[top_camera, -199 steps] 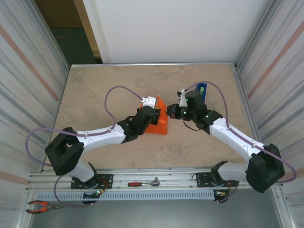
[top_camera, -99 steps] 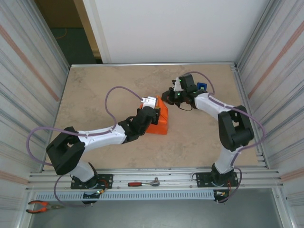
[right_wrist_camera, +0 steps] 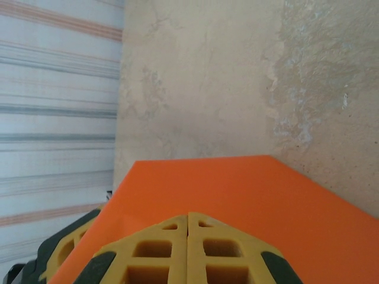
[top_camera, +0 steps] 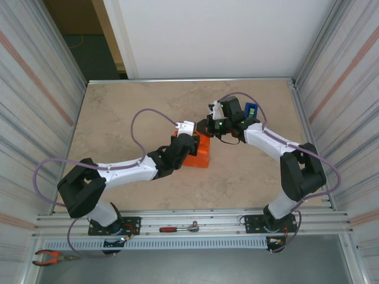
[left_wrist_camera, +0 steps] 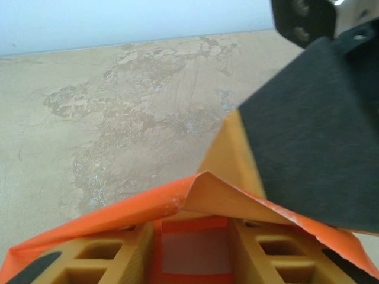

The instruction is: Wrap the gift box in paper

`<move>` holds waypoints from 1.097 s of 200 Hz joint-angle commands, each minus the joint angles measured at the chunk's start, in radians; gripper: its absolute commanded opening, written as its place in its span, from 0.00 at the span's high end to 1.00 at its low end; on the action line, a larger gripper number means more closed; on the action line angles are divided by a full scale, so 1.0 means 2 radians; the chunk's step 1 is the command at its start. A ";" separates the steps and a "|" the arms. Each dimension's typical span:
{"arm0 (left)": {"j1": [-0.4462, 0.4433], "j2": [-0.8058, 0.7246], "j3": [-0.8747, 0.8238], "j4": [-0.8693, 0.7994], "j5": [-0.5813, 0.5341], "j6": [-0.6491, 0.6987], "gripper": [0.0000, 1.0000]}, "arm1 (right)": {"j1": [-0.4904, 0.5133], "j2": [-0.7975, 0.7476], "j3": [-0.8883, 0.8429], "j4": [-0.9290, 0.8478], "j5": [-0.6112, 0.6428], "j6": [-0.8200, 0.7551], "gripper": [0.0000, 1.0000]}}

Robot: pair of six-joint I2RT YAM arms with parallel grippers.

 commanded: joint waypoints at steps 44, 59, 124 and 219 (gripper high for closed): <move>0.000 0.002 -0.040 -0.085 0.084 -0.056 0.61 | 0.017 -0.046 -0.058 -0.046 0.005 -0.012 1.00; 0.019 -0.046 -0.038 -0.085 0.126 -0.060 0.60 | 0.018 -0.048 -0.077 -0.032 0.010 -0.007 1.00; 0.147 -0.123 0.063 -0.170 0.297 -0.078 0.57 | 0.033 -0.072 -0.138 0.028 0.026 -0.020 1.00; 0.223 0.114 0.322 -0.392 0.537 0.060 0.66 | 0.029 -0.075 -0.160 0.047 0.037 -0.037 1.00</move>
